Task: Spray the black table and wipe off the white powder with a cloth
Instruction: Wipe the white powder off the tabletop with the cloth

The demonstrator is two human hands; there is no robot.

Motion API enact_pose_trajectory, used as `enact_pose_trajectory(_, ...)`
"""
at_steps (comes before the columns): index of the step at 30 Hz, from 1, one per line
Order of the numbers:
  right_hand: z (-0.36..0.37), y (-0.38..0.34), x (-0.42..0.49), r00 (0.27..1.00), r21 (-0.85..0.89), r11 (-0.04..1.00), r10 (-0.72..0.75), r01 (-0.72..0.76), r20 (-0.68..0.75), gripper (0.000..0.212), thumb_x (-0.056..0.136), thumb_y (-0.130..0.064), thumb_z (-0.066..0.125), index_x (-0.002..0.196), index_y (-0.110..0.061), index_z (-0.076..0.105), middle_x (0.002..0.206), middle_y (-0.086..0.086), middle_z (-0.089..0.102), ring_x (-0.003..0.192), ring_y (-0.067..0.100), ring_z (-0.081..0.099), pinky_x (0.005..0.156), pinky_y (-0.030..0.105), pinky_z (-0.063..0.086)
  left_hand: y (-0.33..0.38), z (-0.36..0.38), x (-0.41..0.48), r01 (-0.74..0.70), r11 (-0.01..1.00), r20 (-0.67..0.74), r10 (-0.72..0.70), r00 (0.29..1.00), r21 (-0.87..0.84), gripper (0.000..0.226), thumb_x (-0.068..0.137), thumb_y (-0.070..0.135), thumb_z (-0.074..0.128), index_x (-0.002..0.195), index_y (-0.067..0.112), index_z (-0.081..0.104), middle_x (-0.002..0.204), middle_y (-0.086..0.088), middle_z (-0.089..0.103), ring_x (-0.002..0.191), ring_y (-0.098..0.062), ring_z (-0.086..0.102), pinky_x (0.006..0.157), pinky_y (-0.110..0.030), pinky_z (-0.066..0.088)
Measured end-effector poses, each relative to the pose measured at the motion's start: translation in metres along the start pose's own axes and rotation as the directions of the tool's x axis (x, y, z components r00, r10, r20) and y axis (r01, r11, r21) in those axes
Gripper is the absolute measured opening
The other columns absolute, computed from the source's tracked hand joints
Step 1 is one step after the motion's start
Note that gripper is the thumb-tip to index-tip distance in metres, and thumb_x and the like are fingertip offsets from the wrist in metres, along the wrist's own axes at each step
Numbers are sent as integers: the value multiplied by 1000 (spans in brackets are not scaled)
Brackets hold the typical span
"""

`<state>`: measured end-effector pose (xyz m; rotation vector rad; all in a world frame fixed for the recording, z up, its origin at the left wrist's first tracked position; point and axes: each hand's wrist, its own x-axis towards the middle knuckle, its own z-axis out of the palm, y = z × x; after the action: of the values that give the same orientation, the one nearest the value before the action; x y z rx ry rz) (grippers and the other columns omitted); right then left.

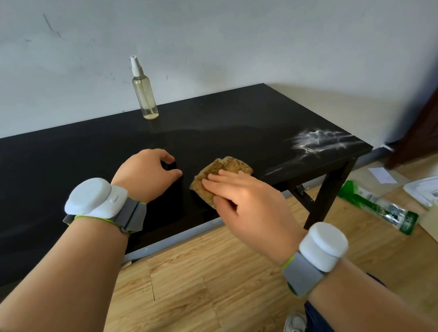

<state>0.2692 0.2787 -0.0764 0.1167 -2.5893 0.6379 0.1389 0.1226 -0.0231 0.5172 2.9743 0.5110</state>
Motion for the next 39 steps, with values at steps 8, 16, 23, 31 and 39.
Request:
enact_pose_trajectory(8,-38,50,-5,985,6,988,156,-156,-68,32,92,-18,56,118,-31,69,127,-16,64,128,-7,47,110,28,41,2,-4,-1,18,1000,13,-18,1000,1,41,90,41,60,127,27,58,135,-1,54,118,-22,54,89,-32,44)
enact_pose_trajectory(16,-59,90,2,938,20,943,332,-332,-103,33,92,-27,50,117,-39,68,130,-23,61,131,-7,43,106,30,45,3,2,-4,24,1000,-2,-24,1000,2,44,91,39,57,132,24,55,137,-2,52,118,-22,55,88,-29,43)
enact_pose_trajectory(23,-47,62,10,961,-186,943,276,-275,-19,38,98,-23,45,132,-33,59,141,-15,53,137,3,39,107,27,39,16,9,-10,8,999,17,-9,1000,39,46,95,28,52,140,18,48,144,-4,45,126,-23,50,98,-31,43)
enact_pose_trajectory(31,-9,7,60,949,-21,999,-26,34,316,40,99,-16,46,136,-27,57,152,-8,42,143,10,31,113,22,21,23,2,-10,19,999,57,-22,998,43,47,95,25,52,141,22,45,146,-1,44,127,-19,50,99,-30,43)
enact_pose_trajectory(39,5,21,123,856,-86,996,66,-25,512,45,103,-23,36,146,-35,40,163,3,18,150,20,9,119,32,9,23,-1,-10,17,993,85,-27,996,118,44,96,28,48,140,27,46,141,5,52,122,-16,55,95,-28,46)
